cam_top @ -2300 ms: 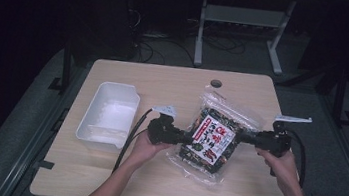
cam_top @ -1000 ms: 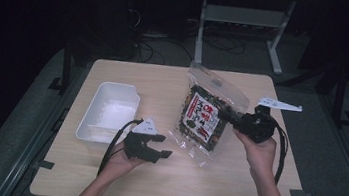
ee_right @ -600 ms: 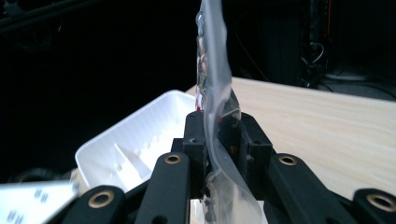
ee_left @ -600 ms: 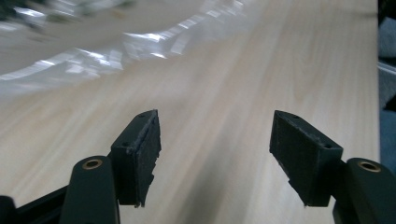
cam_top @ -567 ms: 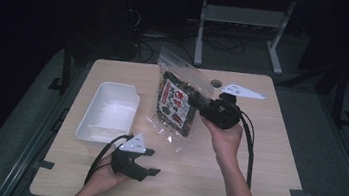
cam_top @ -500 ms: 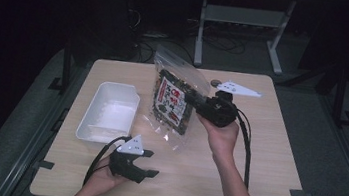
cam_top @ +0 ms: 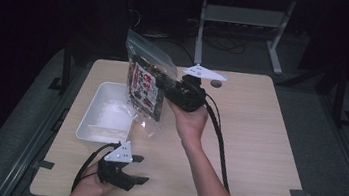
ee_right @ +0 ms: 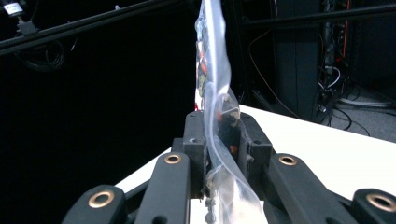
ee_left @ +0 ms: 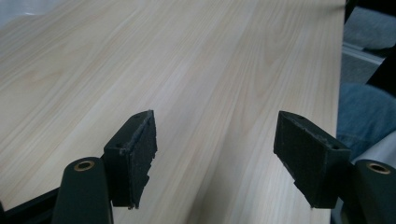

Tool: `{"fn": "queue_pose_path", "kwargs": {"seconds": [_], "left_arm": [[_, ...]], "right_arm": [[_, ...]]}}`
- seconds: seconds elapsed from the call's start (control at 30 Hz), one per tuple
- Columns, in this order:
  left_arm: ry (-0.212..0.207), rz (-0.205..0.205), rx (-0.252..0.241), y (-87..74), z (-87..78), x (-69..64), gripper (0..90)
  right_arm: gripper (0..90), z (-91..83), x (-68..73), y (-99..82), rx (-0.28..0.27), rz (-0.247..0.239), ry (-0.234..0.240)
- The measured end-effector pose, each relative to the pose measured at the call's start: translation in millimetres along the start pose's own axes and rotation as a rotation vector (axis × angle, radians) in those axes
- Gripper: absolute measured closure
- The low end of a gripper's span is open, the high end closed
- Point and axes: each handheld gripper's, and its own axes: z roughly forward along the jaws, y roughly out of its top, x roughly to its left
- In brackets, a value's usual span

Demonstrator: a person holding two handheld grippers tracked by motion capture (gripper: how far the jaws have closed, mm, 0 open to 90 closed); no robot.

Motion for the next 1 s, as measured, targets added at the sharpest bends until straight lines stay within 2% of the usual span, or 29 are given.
{"fn": "queue_pose_path", "kwargs": {"seconds": [0.13, 0.2, 0.27, 0.37, 0.47, 0.57, 0.77, 0.83, 1.0], "left_arm": [[0.006, -0.003, 0.001, -5.4, -6.3, 0.6, 29.0], [0.008, -0.002, -0.005, -7.9, -9.7, 0.2, 28.7], [0.014, 0.000, 0.002, -9.9, -11.3, 0.1, 28.8], [0.020, -0.002, 0.006, -15.1, -15.0, 0.6, 28.7], [0.031, 0.000, 0.011, -18.8, -16.7, 1.0, 28.4], [0.035, -0.008, 0.027, -23.9, -18.3, 2.8, 28.3], [0.041, -0.007, 0.012, -24.2, -20.1, 3.2, 28.1], [0.043, -0.011, 0.012, -25.8, -21.2, 3.5, 28.0], [0.044, -0.022, 0.007, -29.0, -23.3, 5.5, 27.7]], "right_arm": [[75.8, 11.2, 6.9, 1.7, -0.006, -0.002, -0.006], [75.8, 26.0, 13.6, 2.2, -0.009, -0.001, -0.014], [75.8, 29.6, 14.6, 1.9, -0.007, -0.003, -0.015], [75.9, 50.3, 21.8, -2.0, 0.002, 0.022, -0.025], [75.9, 58.3, 23.5, -3.9, 0.000, 0.028, -0.025], [75.8, 73.6, 27.2, -5.8, -0.002, 0.041, -0.038], [75.9, 87.8, 33.1, -7.5, -0.001, 0.046, -0.054], [76.0, 96.3, 38.5, -11.0, 0.002, 0.038, -0.070], [76.1, 107.8, 42.0, -18.0, -0.003, 0.031, -0.098]]}}
